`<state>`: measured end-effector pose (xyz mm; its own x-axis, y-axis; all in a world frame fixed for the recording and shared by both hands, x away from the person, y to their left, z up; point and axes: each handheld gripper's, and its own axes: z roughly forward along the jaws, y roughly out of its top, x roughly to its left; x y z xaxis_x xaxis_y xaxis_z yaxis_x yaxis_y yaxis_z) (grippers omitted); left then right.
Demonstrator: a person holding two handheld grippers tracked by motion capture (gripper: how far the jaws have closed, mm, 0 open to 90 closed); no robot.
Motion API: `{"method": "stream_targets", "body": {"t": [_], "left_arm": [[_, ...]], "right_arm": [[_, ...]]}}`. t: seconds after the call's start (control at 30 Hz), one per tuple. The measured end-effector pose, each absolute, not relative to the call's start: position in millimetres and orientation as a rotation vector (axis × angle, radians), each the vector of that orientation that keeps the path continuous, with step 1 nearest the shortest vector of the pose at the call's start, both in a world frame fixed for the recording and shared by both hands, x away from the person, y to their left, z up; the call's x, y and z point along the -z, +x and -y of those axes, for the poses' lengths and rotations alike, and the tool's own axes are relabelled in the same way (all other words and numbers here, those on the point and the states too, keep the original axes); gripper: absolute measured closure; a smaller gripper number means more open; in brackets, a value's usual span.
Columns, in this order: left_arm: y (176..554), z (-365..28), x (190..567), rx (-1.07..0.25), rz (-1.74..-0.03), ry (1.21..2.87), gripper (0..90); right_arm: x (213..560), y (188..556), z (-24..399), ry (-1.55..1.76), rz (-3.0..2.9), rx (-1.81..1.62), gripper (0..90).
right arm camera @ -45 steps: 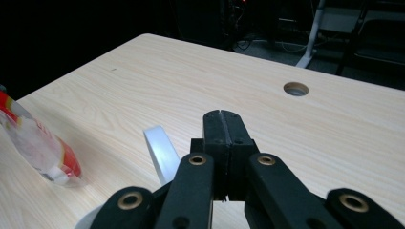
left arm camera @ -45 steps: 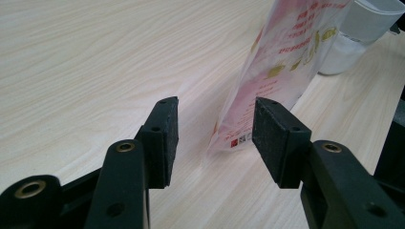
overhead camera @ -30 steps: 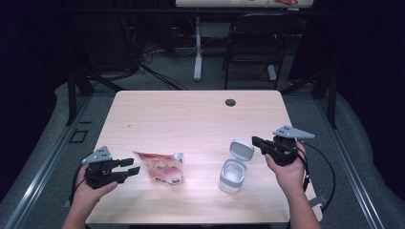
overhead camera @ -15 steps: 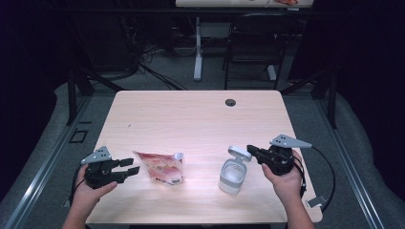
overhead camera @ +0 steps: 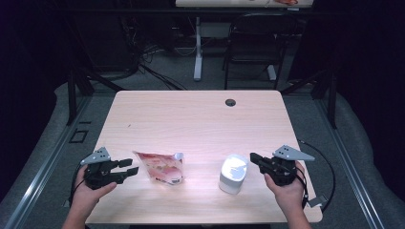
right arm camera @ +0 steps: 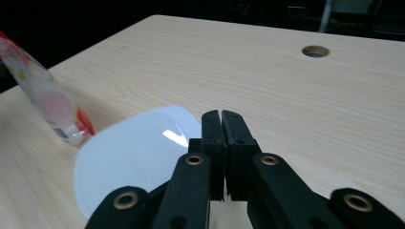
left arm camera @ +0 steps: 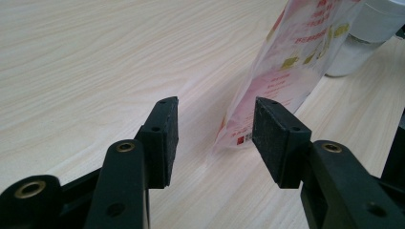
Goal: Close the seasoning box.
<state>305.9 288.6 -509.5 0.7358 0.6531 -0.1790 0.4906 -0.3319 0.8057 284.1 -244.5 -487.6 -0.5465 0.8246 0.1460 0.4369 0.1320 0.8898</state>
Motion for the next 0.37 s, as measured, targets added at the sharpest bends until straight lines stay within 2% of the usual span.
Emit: {"method": "stream_targets", "body": {"t": [0.17,0.37], "left_arm": [[306.4,-289.7,512.1,-0.219,-0.881,1.991,51.9],[307.4,-290.6,514.3,-0.226,-0.889,1.997,51.7]], "right_arm": [[499.5,281.3,256.0,1.261,-2.011,-1.348,87.6],[511.9,280.4,266.7,1.303,-1.995,-1.295,78.6]]}}
